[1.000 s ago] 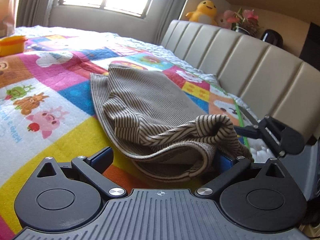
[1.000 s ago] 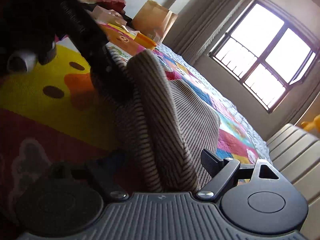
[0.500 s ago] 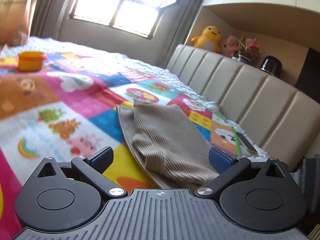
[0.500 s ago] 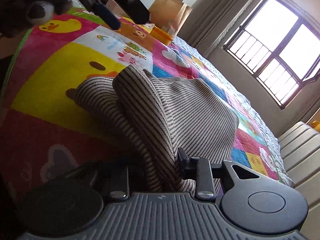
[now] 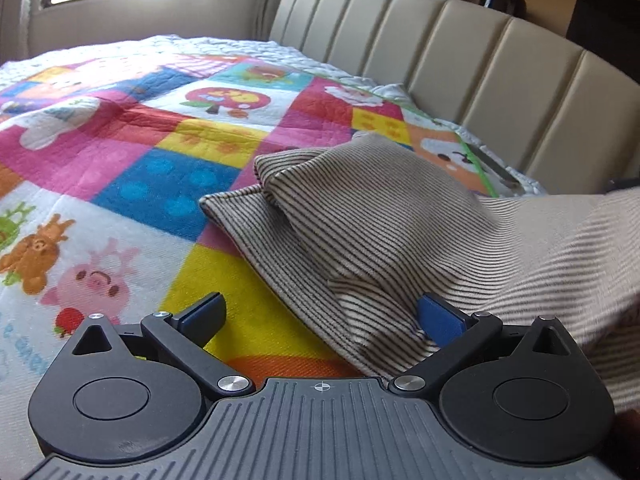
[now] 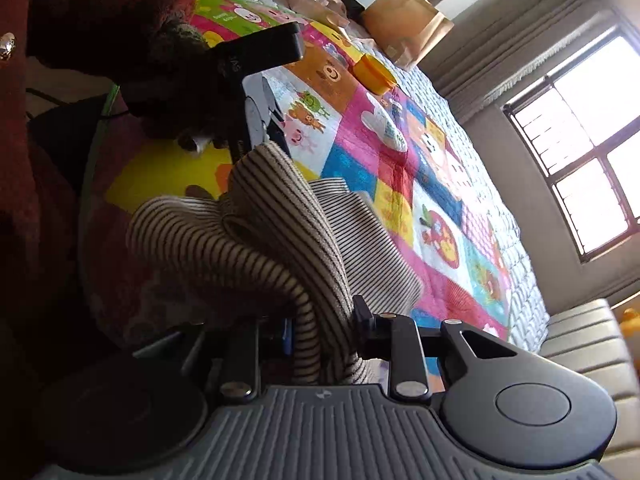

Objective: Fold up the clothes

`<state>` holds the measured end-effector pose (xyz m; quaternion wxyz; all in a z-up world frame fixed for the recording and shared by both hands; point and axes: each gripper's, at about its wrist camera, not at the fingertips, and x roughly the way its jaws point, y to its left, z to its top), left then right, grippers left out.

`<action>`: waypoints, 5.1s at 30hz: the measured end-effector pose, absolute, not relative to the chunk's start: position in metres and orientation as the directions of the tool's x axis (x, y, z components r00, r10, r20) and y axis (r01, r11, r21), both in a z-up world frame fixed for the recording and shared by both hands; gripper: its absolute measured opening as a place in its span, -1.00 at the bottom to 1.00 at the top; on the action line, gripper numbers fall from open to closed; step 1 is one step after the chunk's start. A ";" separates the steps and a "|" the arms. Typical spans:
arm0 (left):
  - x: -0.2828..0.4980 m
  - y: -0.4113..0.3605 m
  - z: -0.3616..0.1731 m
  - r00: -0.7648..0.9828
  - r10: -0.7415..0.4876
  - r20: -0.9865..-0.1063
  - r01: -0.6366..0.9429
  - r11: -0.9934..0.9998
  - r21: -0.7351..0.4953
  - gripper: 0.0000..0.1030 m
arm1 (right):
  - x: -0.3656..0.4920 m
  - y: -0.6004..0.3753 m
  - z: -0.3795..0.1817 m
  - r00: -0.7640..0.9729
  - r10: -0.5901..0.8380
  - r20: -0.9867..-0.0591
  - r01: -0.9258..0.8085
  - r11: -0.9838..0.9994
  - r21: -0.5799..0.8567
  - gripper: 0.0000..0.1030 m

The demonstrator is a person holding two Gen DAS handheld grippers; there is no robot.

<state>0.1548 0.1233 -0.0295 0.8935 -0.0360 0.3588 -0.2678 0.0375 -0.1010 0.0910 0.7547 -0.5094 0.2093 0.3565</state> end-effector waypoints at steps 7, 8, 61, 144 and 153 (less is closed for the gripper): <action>0.154 0.153 -0.013 0.620 -0.508 -0.598 0.408 0.860 -0.307 1.00 | 0.141 -0.061 0.093 0.544 0.356 -0.759 -0.837 0.176 -0.518 -0.45; 0.151 0.157 -0.007 0.628 -0.514 -0.585 0.406 0.857 -0.316 1.00 | 0.153 -0.058 0.083 0.531 0.351 -0.771 -0.847 0.181 -0.500 -0.44; 0.213 0.126 -0.017 0.649 -0.414 -0.638 0.322 0.910 -0.263 1.00 | 0.208 -0.142 0.020 0.803 0.248 -0.542 -0.319 0.947 -0.039 1.00; 0.199 0.029 -0.032 0.415 -0.745 -0.522 0.473 0.667 -0.576 0.93 | 0.208 -0.221 0.026 0.769 0.324 -0.551 -0.265 0.946 0.187 -0.11; 0.189 0.094 0.006 0.707 -0.532 -0.466 0.246 0.803 -0.543 0.93 | 0.201 -0.182 0.046 0.805 0.357 -0.474 -0.338 0.932 0.128 -0.03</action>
